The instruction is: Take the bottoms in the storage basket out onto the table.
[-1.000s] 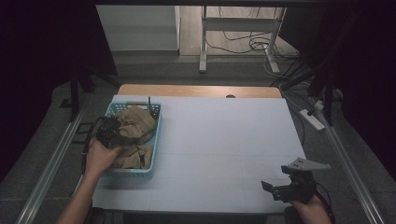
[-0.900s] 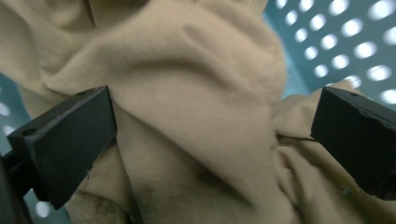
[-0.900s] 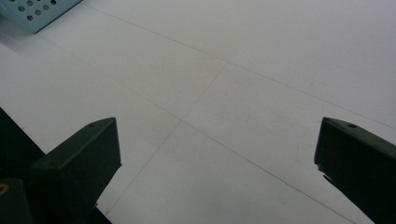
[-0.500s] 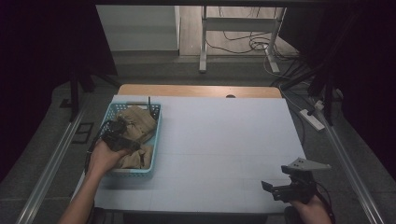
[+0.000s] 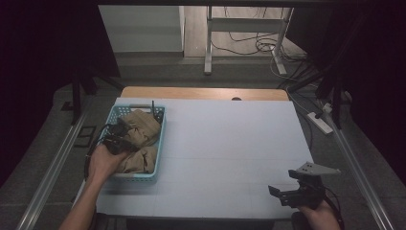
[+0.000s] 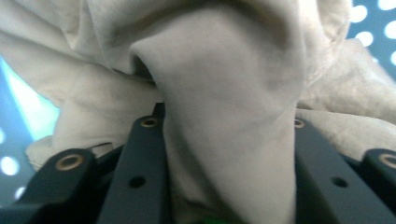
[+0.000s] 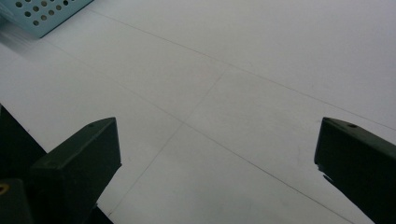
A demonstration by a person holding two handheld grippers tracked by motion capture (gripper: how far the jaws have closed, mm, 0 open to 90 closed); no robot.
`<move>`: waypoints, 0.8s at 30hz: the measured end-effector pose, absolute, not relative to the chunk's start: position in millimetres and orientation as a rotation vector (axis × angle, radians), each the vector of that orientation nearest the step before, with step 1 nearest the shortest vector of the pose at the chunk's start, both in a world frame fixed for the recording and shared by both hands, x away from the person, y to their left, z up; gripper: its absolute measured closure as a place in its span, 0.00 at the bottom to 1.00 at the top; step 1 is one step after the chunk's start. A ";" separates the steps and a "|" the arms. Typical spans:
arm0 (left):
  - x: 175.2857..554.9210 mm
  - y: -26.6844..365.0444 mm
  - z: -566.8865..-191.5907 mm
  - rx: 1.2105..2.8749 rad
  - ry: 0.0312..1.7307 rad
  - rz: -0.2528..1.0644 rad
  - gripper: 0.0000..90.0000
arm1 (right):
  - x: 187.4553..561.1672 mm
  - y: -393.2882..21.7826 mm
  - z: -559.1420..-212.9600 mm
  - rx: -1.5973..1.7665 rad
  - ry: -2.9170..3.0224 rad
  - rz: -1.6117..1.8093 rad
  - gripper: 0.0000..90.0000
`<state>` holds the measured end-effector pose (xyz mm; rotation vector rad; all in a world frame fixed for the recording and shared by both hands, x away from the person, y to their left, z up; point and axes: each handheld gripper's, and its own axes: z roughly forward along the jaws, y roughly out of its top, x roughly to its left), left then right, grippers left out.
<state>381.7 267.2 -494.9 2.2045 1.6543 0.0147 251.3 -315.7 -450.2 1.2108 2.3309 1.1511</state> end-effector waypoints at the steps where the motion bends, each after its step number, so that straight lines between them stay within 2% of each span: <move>1: 380.3 267.9 -492.6 2.194 1.646 0.023 0.78 | 251.2 -315.9 -450.1 1.209 2.333 1.152 0.00; 24: 350.6 285.6 -433.4 2.013 1.473 0.157 0.79 | 251.0 -317.1 -449.6 1.206 2.330 1.172 0.00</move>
